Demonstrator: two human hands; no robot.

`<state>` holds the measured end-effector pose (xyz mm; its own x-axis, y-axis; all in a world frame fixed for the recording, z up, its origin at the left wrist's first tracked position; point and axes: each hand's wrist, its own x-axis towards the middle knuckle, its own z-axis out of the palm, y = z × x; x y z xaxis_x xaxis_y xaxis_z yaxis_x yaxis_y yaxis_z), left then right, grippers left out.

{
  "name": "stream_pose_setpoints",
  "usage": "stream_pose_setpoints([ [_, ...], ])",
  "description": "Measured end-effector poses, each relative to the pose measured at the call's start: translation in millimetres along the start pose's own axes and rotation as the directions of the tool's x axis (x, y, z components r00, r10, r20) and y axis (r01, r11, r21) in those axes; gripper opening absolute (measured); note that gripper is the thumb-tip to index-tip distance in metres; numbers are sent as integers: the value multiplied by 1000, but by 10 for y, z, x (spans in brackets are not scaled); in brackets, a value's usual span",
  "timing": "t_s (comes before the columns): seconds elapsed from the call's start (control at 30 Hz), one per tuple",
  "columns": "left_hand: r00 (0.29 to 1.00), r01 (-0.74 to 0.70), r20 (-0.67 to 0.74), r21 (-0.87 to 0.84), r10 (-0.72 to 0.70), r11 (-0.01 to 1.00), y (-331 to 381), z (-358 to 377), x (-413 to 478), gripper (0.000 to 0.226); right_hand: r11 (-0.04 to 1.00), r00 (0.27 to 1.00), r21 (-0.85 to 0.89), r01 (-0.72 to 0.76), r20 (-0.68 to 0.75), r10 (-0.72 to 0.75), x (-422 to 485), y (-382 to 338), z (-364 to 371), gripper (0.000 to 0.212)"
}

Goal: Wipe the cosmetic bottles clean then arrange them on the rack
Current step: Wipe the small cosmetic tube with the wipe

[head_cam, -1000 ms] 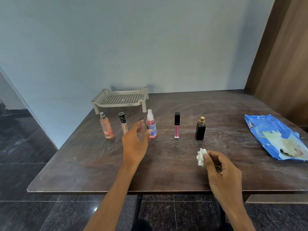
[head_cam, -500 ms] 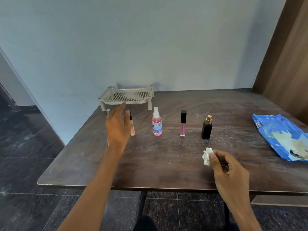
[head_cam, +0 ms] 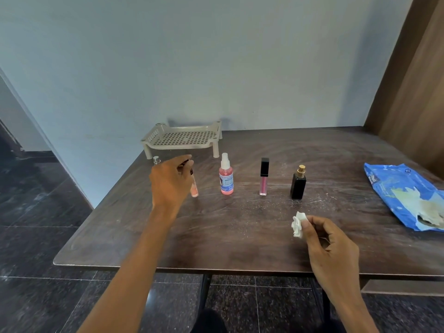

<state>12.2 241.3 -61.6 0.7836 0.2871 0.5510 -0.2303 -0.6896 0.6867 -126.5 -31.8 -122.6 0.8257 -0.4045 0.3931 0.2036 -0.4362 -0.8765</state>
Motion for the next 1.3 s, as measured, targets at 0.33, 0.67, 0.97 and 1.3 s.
stream_pose_setpoints([
  [0.33,929,342,318,-546,-188,765,569,219,-1130,16,964,975,149,-220,-2,222,45,-50,-76,9],
  [0.67,875,456,429,-583,-222,672,589,464,-1498,7,992,1000,-124,21,17,-20,-26,-184,-56,7],
  [0.97,883,419,433,-550,-183,722,646,395,-1556,11,929,984,-325,180,47,-175,-76,-58,115,9],
  [1.3,847,462,515,-592,-131,660,584,348,-1550,17,912,974,-348,218,21,-225,-44,-58,164,16],
])
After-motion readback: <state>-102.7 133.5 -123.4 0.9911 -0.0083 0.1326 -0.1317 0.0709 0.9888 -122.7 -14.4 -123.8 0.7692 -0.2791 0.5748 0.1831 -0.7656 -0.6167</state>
